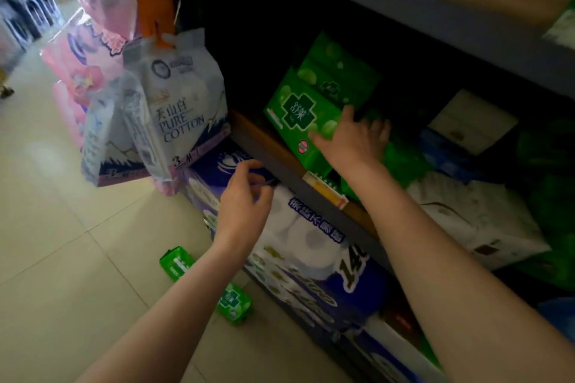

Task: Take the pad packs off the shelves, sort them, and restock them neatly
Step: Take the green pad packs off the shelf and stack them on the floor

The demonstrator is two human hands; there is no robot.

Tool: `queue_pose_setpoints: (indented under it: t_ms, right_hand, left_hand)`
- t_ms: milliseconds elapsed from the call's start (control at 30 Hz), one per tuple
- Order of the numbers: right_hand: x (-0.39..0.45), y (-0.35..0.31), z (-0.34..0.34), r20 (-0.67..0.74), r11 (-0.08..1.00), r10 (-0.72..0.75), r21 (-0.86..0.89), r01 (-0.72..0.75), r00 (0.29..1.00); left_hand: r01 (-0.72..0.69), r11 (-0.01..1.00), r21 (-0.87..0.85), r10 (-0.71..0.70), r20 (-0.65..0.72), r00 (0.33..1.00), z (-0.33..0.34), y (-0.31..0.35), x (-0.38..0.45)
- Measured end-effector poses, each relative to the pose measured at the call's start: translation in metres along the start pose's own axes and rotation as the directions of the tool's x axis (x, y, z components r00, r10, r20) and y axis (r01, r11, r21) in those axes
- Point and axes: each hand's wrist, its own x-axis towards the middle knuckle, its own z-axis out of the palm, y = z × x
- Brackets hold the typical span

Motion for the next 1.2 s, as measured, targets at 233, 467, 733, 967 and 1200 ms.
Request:
queue_pose_setpoints:
  t_ms: [233, 467, 733, 967, 1200]
  right_hand:
    - [0.015, -0.015, 0.009, -0.109, 0.985, -0.052, 0.161, 0.069, 0.993]
    - [0.007, -0.025, 0.023, -0.314, 0.922, -0.145, 0.302, 0.243, 0.938]
    - [-0.043, -0.015, 0.029, -0.608, 0.799, -0.048, 0.452, 0.395, 0.792]
    - [-0.091, 0.039, 0.003, -0.448, 0.706, -0.326, 0.471, 0.529, 0.833]
    - [-0.025, 0.080, 0.005, 0.077, 0.933, 0.185, 0.298, -0.200, 0.980]
  left_hand:
    - [0.039, 0.996, -0.083, -0.037, 0.031, 0.999, 0.001, 0.014, 0.022]
    - [0.425, 0.805, -0.415, -0.368, 0.213, 0.905, 0.012, 0.034, 0.049]
    - [0.552, 0.714, -0.430, -0.376, 0.430, 0.821, 0.005, 0.037, 0.058]
    - [0.607, 0.691, -0.392, -0.380, 0.517, 0.767, 0.002, 0.024, 0.041]
    - [0.591, 0.695, -0.410, -0.355, 0.519, 0.778, -0.021, -0.004, 0.004]
